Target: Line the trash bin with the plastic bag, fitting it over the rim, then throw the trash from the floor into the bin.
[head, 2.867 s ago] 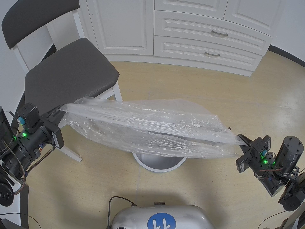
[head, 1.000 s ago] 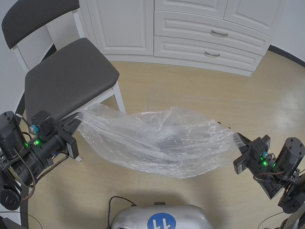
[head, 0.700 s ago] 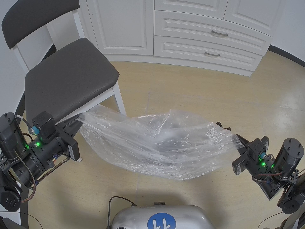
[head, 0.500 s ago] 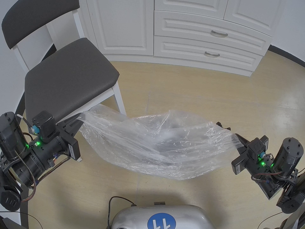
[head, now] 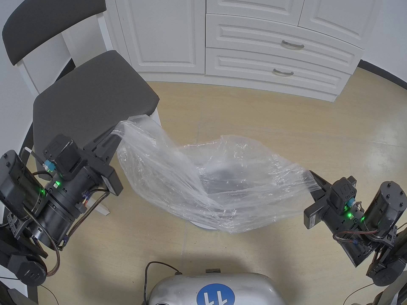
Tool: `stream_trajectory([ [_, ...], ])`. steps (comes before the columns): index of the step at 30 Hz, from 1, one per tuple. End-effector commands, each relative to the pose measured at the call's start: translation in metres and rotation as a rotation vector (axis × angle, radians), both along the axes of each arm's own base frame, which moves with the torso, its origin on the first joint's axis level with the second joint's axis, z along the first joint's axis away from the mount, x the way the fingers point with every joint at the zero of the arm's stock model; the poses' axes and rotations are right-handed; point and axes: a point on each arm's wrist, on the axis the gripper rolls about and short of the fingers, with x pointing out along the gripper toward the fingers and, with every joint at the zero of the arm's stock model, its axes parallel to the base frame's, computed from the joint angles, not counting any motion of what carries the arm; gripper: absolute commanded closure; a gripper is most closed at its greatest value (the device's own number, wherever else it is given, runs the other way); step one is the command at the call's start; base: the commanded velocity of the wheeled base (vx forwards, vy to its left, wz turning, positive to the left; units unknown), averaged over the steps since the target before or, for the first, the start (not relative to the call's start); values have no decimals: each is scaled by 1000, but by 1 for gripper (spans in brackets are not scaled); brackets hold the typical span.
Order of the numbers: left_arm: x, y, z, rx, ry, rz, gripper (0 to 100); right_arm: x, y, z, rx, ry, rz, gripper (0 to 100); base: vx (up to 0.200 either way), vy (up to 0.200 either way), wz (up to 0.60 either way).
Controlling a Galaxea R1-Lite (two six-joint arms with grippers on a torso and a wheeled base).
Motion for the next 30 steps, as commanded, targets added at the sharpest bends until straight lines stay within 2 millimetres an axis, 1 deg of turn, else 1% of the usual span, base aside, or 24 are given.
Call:
stream_trajectory([
  [1, 7, -19, -18, 9, 34, -29, 100, 0, 16, 4, 60, -8, 30, 100, 0, 0, 0],
  [10, 6, -29, -18, -15, 47, -65, 100, 1, 31, 10, 150, -10, 62, 100, 0, 0, 0],
  [11, 6, -34, -19, -27, 56, -84, 100, 0, 33, 11, 168, -10, 75, 100, 0, 0, 0],
  [16, 7, -42, -18, -59, 67, -112, 100, -5, 41, 14, 225, -3, 113, 100, 0, 0, 0],
  [21, 8, -44, -17, -86, 74, -122, 100, -6, 49, 19, 284, 1, 139, 100, 0, 0, 0],
  [26, 14, -50, -14, -144, 89, -141, 100, 3, 59, 28, 391, -2, 150, 100, 0, 0, 0],
  [30, 18, -53, -12, -191, 98, -150, 100, 6, 61, 27, 403, 32, 147, 100, 0, 0, 0],
])
